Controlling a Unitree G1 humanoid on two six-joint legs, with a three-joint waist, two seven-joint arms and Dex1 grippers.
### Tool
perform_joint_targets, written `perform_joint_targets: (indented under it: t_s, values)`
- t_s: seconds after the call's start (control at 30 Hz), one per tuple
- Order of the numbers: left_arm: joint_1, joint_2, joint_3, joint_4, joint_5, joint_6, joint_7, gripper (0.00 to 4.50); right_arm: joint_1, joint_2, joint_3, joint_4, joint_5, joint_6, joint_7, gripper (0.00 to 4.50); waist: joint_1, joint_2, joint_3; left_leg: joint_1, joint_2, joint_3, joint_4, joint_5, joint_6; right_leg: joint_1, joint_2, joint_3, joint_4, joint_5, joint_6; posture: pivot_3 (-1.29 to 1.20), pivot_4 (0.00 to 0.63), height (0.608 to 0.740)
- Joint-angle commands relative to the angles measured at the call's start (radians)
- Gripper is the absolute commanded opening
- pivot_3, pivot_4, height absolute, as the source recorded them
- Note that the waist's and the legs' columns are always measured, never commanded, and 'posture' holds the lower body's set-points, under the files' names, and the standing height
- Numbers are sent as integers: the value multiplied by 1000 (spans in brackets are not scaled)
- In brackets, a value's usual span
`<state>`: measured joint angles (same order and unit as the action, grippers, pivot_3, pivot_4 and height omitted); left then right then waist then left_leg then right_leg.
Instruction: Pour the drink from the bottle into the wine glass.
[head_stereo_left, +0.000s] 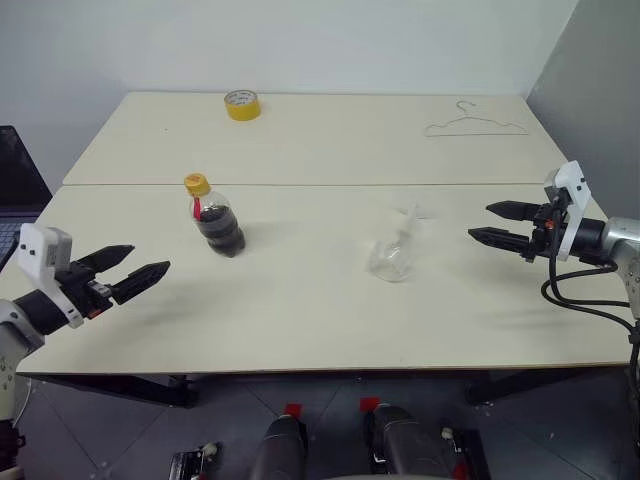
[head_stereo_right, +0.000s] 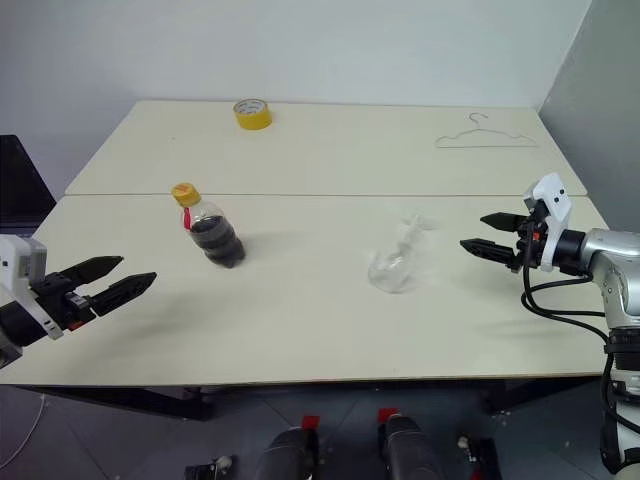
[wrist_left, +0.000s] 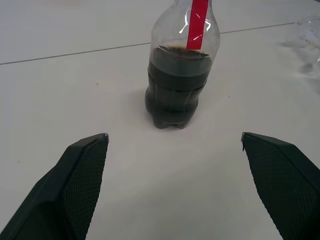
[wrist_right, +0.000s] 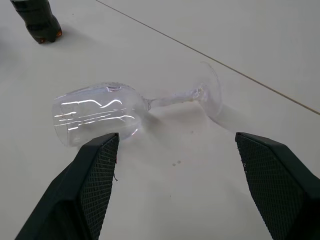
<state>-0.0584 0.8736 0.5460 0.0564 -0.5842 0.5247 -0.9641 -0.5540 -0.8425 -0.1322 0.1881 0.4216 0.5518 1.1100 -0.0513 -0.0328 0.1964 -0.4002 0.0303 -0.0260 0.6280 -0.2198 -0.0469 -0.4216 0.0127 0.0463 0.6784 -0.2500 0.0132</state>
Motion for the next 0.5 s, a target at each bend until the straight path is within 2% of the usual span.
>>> perform_joint_targets:
  t_s: [0.03, 0.3, 0.5]
  values:
    - [-52, -34, -57, 3, 68, -84, 64, 4500, -7, 8, -10, -44, 19, 4, -5, 3963, 1, 0, 0, 0, 0, 0, 0, 0, 0, 0, 0, 0, 0, 0, 0, 0, 150, 740]
    - [-216, -197, -206, 67, 209, -220, 247, 4500, 0, 42, 17, -207, 72, 80, 2, 3963, 13, 0, 0, -1, -1, 0, 2, 0, 0, 1, 0, 1, 0, 1, 2, 0, 150, 740]
    - [-301, -243, -257, 154, 262, -271, 304, 4500, -7, 75, 41, -319, 107, 136, -33, 3963, 13, 0, 0, 0, -1, -1, 2, 0, 0, 1, 1, 1, 1, 1, 2, 0, 150, 740]
